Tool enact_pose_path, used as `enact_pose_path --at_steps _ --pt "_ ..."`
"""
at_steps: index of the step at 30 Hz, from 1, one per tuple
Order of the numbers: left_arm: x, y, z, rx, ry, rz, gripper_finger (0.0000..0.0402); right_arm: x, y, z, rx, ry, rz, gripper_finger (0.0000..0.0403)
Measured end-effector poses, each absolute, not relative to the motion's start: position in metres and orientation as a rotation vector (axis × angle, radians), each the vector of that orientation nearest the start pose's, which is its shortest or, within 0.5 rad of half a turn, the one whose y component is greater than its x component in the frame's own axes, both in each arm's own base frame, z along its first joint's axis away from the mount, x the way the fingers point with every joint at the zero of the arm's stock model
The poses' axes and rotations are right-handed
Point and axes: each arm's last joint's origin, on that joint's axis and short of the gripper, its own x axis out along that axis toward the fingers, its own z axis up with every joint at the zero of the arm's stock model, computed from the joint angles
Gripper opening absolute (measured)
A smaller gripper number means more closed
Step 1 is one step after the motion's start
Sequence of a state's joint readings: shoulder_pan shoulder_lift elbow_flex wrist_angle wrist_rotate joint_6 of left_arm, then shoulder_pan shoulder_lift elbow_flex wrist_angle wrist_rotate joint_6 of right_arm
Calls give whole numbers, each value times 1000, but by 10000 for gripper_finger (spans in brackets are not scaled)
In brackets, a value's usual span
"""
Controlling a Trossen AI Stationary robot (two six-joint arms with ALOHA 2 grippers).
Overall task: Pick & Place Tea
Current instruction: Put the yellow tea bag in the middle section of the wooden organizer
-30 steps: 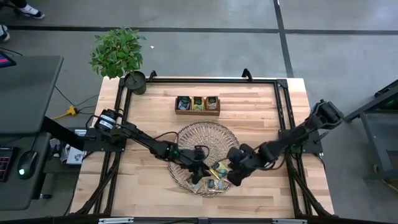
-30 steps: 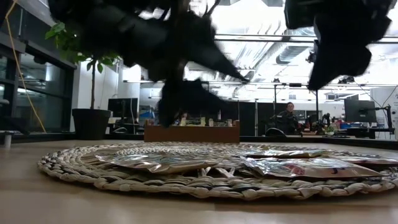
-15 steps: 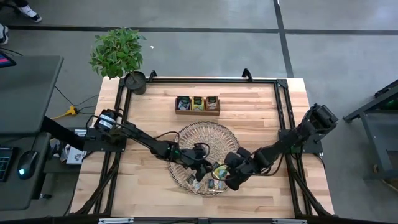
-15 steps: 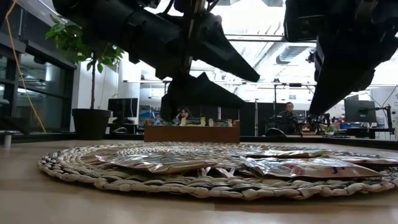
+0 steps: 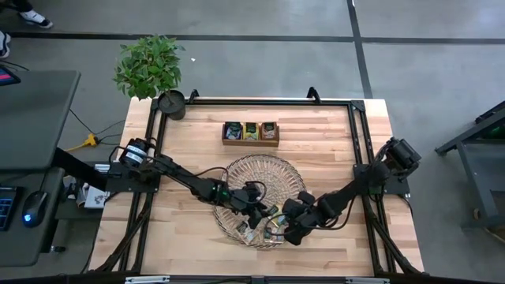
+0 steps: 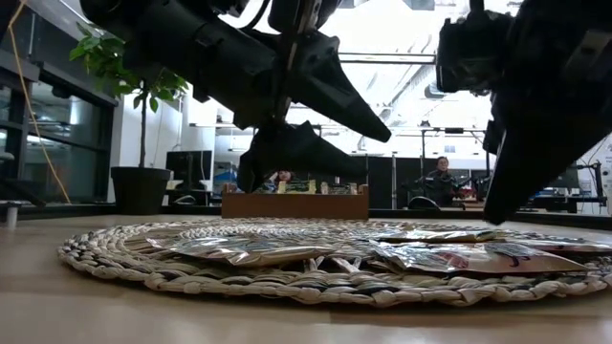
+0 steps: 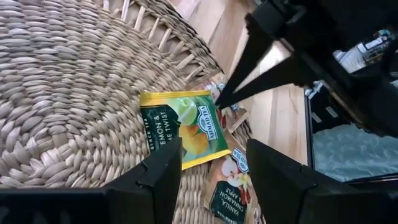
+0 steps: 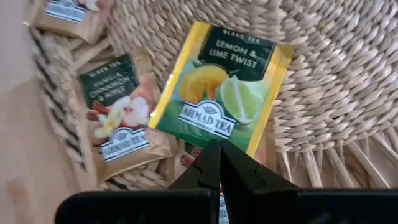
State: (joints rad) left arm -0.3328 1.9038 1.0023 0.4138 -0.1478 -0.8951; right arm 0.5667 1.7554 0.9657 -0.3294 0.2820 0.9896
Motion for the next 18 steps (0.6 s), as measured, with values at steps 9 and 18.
enact_pose_path --at_steps 9,18 --pt "370 -123 152 -757 525 48 177 280 168 135 451 1049 -290 0" --pt "367 -117 145 -841 569 167 177 278 166 131 492 1033 -316 0"
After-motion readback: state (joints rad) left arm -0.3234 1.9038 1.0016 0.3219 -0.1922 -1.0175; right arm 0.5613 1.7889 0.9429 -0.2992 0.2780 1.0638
